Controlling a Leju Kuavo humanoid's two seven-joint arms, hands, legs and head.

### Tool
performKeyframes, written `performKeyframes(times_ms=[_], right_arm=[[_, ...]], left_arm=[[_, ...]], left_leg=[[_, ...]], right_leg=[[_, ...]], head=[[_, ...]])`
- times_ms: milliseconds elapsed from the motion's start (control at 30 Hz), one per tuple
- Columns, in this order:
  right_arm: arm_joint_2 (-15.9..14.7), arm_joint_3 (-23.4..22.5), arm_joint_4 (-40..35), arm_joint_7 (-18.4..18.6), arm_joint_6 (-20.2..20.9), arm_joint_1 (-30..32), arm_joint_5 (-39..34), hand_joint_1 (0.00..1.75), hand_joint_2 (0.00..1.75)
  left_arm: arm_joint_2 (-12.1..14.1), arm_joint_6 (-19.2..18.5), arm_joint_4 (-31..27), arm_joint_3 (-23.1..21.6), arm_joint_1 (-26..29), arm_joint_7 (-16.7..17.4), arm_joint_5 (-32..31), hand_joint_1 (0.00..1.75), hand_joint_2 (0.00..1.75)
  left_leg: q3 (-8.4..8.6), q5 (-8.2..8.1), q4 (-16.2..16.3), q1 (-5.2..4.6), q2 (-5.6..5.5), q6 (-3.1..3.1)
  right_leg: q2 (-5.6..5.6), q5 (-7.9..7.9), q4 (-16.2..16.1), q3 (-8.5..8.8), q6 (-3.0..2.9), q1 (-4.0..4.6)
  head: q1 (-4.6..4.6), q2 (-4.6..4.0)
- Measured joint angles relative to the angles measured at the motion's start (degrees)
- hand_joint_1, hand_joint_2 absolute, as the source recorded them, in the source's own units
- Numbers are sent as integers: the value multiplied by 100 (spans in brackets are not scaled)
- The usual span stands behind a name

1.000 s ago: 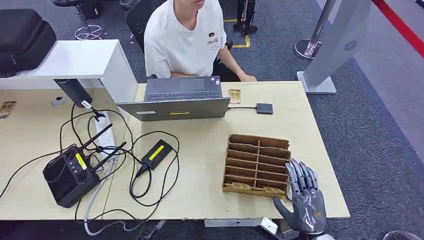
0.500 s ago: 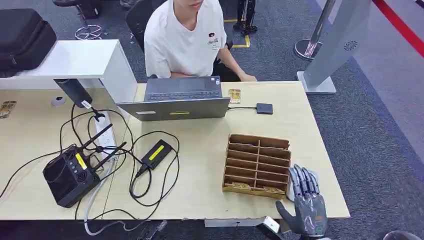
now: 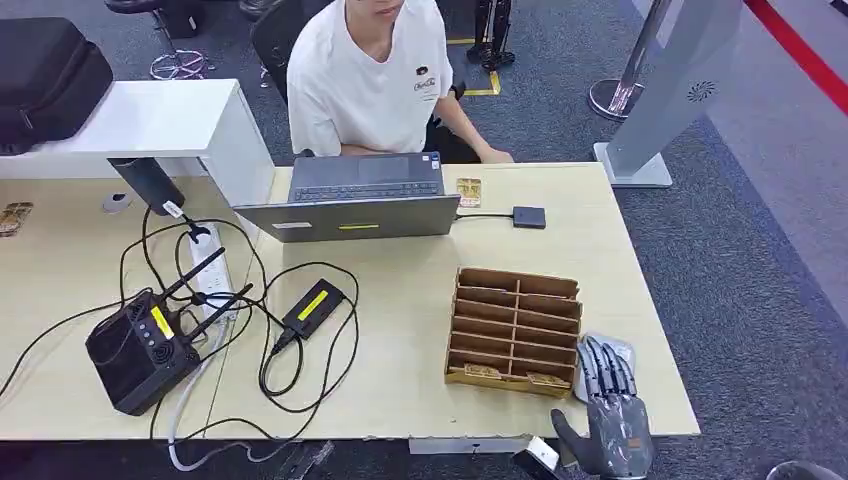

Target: Pass the card to the sensor for recognition and then transmit it.

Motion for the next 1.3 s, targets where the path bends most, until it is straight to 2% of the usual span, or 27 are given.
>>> performKeyframes(times_ms=[33,467,1067,1300], right_arm=[[2,0,15,-4,0,18,-13,175,175],[2,0,184,-15,-37,-133,-173,175,175],[0,59,210,157,-37,-89,-203,175,175],[0,81,208,100,-37,-87,-245,175,175]], left_arm=[[7,0,-11,-24,11,-9,7,0,175],[5,7,-46,-46,15,4,11,0,175],[13,68,-101,-151,55,0,7,0,175],[20,70,-101,-179,59,-4,7,0,175]], left_leg=[[0,0,0,0,0,0],[0,1,0,0,-1,0],[1,1,0,0,0,0],[0,0,0,0,0,0]], right_leg=[[0,0,0,0,0,0],[-1,0,0,1,0,0],[0,0,1,1,0,0],[0,0,0,1,0,0]], head=[[0,0],[0,0],[0,0],[0,0]])
